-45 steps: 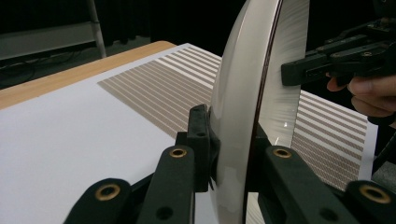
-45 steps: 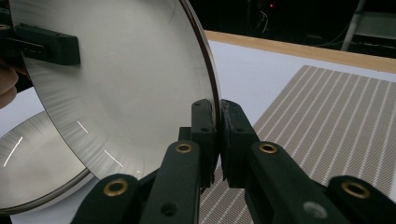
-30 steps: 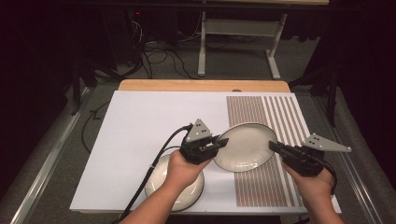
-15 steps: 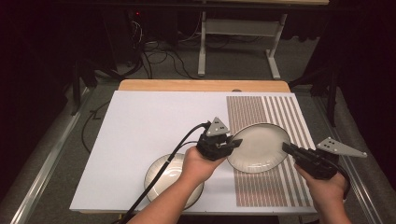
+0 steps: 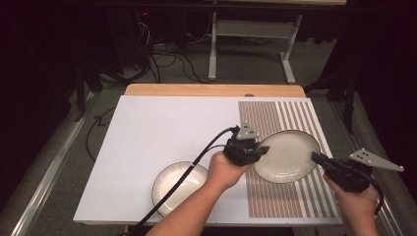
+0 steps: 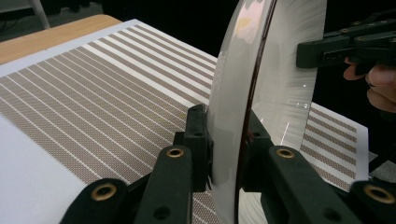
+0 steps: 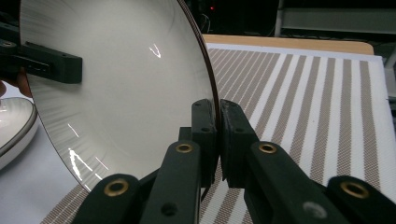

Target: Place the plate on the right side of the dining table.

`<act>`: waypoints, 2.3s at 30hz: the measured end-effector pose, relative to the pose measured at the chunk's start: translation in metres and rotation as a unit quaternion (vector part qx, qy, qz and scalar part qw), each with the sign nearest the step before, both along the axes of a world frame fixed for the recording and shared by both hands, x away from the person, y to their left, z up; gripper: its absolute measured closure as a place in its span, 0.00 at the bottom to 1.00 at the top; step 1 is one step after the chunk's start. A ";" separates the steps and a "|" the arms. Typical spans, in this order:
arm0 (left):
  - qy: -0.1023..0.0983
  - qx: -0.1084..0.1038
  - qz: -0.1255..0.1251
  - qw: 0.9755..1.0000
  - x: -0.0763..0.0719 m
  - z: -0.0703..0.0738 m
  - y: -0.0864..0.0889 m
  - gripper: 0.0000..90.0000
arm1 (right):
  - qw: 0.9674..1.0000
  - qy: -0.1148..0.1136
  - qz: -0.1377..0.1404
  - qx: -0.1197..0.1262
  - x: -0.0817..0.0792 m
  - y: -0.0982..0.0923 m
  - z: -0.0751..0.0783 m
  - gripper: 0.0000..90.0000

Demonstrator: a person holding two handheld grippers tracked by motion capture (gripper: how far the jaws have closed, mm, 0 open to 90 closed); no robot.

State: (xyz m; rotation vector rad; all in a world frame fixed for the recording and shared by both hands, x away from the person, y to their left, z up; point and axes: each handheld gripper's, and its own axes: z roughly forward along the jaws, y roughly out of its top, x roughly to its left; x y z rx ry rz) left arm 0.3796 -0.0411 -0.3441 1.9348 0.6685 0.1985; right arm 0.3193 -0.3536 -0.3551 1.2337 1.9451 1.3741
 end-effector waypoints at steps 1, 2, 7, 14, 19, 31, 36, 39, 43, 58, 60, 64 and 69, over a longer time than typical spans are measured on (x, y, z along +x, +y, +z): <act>0.001 0.000 0.000 1.000 0.001 -0.001 -0.002 0.86 | 1.000 0.000 -0.002 -0.001 0.000 -0.001 -0.001 0.97; 0.003 0.001 0.000 1.000 0.003 -0.003 -0.004 0.85 | 1.000 0.000 -0.003 -0.003 0.001 -0.003 -0.001 0.97; 0.012 0.003 -0.002 1.000 0.012 -0.009 -0.013 0.85 | 1.000 0.007 -0.014 -0.005 0.003 -0.009 -0.006 0.97; 0.029 0.001 0.005 1.000 0.021 -0.020 -0.022 0.83 | 0.999 0.023 -0.027 -0.003 0.010 -0.016 -0.013 0.97; 0.034 0.000 0.010 0.999 0.025 -0.027 -0.027 0.82 | 0.999 0.025 -0.033 -0.007 0.014 -0.019 -0.017 0.97; 0.038 0.000 0.021 0.999 0.030 -0.038 -0.033 0.81 | 0.998 0.027 -0.046 -0.020 0.019 -0.019 -0.023 0.97; 0.039 0.006 0.023 0.999 0.032 -0.041 -0.034 0.80 | 0.998 0.025 -0.049 -0.027 0.020 -0.018 -0.025 0.97; 0.041 0.005 0.025 0.999 0.033 -0.043 -0.035 0.79 | 0.998 0.025 -0.050 -0.030 0.020 -0.017 -0.026 0.97; 0.037 0.012 0.031 0.999 0.032 -0.042 -0.037 0.78 | 0.998 0.026 -0.051 -0.032 0.021 -0.018 -0.026 0.97; -0.007 0.017 0.060 0.998 0.022 -0.025 -0.014 0.53 | 0.998 0.029 -0.050 -0.026 0.024 -0.014 -0.026 0.98; -0.019 0.013 0.064 0.998 0.017 -0.020 -0.004 0.51 | 0.998 0.030 -0.054 -0.027 0.024 -0.013 -0.025 0.98; -0.025 0.005 0.068 0.997 0.012 -0.015 0.013 0.48 | 0.998 0.031 -0.054 -0.032 0.024 -0.012 -0.025 0.98; -0.040 -0.013 0.076 0.996 -0.006 -0.010 0.056 0.43 | 0.997 0.039 -0.058 -0.034 0.025 -0.011 -0.024 0.98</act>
